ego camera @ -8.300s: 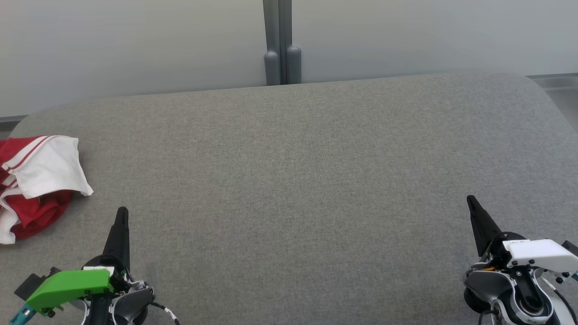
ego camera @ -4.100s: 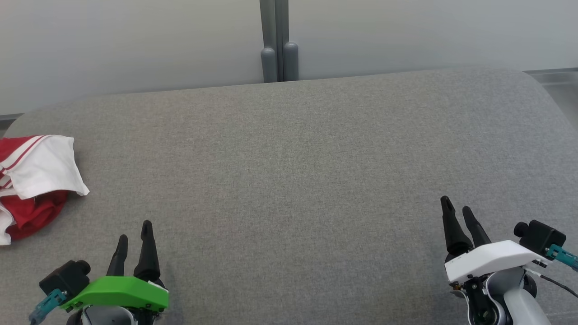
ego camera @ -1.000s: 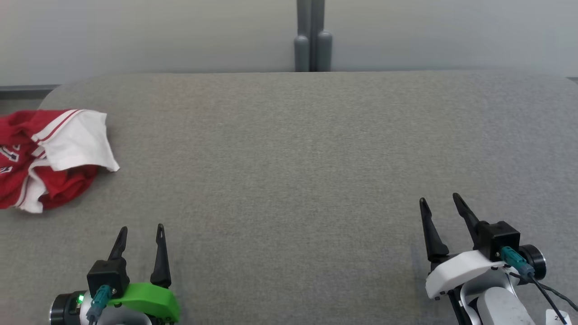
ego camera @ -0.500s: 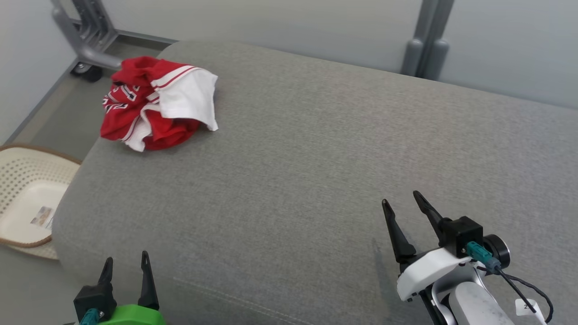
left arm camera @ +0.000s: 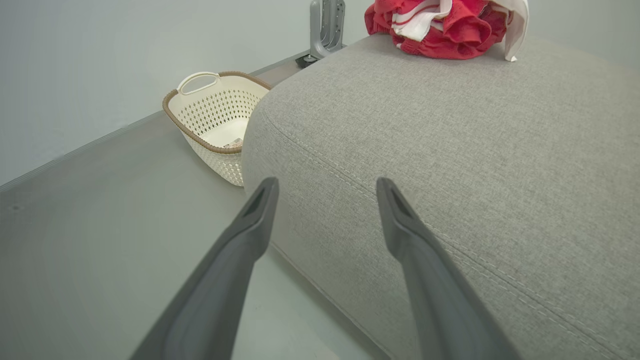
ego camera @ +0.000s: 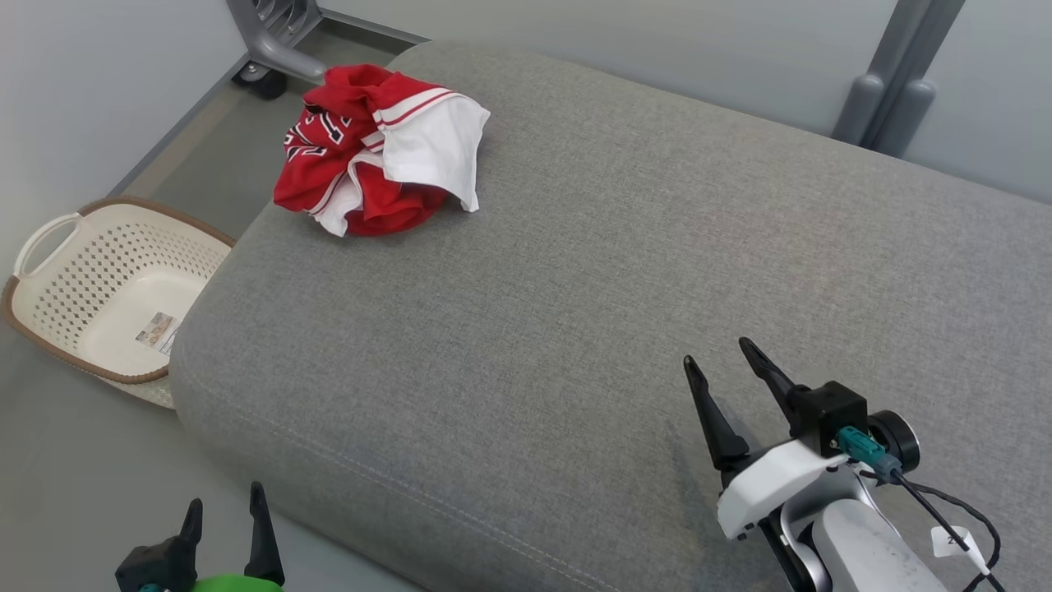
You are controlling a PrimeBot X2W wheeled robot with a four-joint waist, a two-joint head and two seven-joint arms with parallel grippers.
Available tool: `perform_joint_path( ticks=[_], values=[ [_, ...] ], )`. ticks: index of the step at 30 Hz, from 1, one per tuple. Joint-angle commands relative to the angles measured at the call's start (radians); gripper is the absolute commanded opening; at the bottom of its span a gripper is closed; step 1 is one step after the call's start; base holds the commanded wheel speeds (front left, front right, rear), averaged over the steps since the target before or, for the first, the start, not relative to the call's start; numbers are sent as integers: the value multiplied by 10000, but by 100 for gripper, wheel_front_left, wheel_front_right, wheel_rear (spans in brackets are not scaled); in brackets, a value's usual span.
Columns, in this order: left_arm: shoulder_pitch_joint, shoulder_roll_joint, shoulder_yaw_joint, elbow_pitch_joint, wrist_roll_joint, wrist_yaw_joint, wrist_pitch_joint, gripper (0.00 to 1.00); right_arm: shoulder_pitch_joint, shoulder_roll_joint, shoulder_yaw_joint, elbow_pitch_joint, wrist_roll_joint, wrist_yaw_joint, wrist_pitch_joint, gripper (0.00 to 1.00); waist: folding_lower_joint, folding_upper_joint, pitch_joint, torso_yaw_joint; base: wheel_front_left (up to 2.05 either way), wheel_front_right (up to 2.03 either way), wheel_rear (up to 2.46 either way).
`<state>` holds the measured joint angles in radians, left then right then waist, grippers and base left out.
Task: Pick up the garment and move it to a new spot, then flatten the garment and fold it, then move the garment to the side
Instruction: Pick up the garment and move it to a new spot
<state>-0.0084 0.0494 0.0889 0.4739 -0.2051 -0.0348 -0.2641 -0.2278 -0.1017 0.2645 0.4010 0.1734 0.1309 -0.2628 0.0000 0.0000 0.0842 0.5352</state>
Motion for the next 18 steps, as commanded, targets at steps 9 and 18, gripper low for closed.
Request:
perform_joint_path(
  ticks=[9, 18],
  values=[
    [-1656, 289, 192, 534, -19, -697, -3, 100, -99, -477, -161, -179, -116, -3, -31, 100, 0, 0, 864, -1069, 0, 0, 0],
    [-4826, 1759, -174, 1958, -55, -941, 0, 100, -435, -864, -182, -459, -236, -4, -31, 100, 0, 0, 1702, -1854, 0, 0, 0]
  ],
)
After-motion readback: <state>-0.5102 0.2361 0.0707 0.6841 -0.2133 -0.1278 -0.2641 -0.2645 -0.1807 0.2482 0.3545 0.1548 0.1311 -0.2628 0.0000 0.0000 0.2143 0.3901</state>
